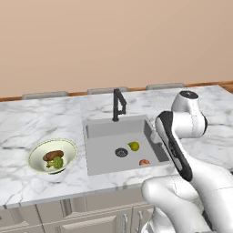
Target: There is a mixed pile of frozen fruits and vegetables on the counter. Locate all the frozen vegetables and place the items in a bowl on the counter. Take all the frozen fruits and defrost them in a running sink.
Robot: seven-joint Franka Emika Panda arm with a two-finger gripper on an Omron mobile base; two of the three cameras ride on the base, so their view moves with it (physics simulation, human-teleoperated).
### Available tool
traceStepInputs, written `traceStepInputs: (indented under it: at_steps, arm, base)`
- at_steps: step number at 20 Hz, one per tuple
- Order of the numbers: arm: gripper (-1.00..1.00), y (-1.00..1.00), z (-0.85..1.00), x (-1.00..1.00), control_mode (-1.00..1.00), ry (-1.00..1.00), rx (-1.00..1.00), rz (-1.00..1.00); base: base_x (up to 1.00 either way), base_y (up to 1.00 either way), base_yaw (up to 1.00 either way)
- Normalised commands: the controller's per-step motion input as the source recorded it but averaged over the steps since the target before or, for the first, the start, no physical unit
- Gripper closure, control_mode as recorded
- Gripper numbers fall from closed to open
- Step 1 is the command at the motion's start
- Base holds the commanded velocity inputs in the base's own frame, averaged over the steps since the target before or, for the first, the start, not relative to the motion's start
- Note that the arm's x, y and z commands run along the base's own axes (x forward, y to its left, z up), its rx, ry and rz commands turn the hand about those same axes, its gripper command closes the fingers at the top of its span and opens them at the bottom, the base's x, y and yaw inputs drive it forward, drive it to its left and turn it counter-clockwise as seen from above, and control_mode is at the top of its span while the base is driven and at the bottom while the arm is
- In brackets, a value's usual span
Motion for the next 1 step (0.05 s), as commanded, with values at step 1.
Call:
traceStepInputs:
  at_steps: [1]
  arm:
    - [-1.00, -0.44, 0.00, 0.00, -1.00, 0.00, 0.00, -0.06]
  base:
    - [0.00, 0.00, 0.00]
